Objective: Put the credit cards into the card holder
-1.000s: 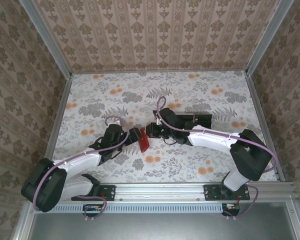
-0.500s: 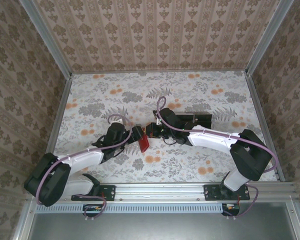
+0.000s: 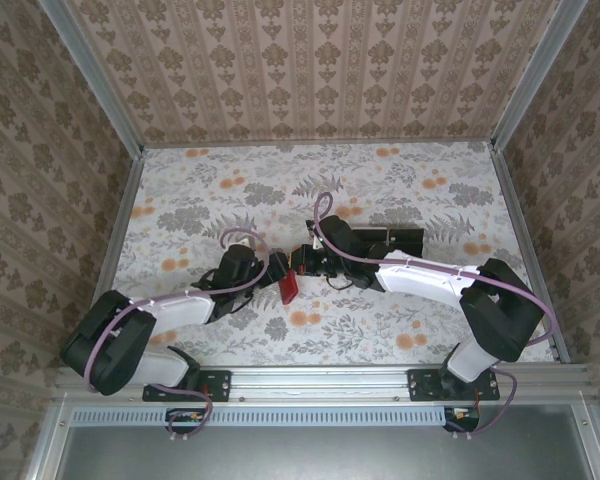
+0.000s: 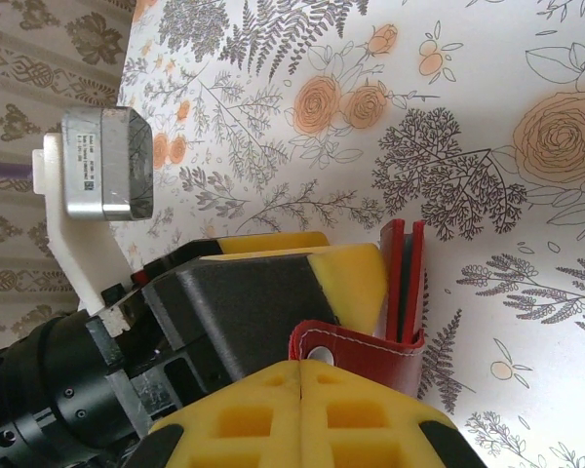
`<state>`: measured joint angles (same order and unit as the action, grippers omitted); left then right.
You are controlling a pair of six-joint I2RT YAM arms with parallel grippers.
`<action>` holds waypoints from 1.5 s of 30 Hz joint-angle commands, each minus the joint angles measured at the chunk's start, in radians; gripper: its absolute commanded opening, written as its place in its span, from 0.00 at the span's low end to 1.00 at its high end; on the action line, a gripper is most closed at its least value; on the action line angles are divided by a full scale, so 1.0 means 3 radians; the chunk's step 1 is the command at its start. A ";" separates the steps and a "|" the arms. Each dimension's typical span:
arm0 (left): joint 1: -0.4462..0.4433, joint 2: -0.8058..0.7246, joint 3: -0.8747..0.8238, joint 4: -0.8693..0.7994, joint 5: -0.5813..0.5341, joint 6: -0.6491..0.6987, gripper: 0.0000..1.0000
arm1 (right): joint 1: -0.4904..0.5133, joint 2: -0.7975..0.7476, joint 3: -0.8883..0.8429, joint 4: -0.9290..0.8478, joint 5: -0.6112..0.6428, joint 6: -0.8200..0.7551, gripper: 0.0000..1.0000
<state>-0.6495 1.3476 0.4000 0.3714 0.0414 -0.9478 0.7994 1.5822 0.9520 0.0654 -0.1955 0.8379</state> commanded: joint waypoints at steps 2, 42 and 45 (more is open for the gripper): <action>-0.0024 0.0031 0.0061 0.0103 0.0007 -0.0039 0.90 | 0.0013 -0.0058 -0.0009 0.0095 -0.0025 0.0013 0.00; 0.0089 -0.0613 -0.0134 -0.0268 0.0012 0.0081 0.92 | 0.0033 -0.0186 -0.0043 0.0247 -0.0121 0.0132 0.00; 0.0089 -0.0561 -0.0112 -0.0213 0.0015 0.0071 0.92 | 0.0035 -0.0181 -0.0027 0.0233 -0.0126 0.0125 0.00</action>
<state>-0.6270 1.1683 0.3420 0.2649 0.0311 -0.9260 0.8028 1.5444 0.9134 0.1101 -0.2180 0.8677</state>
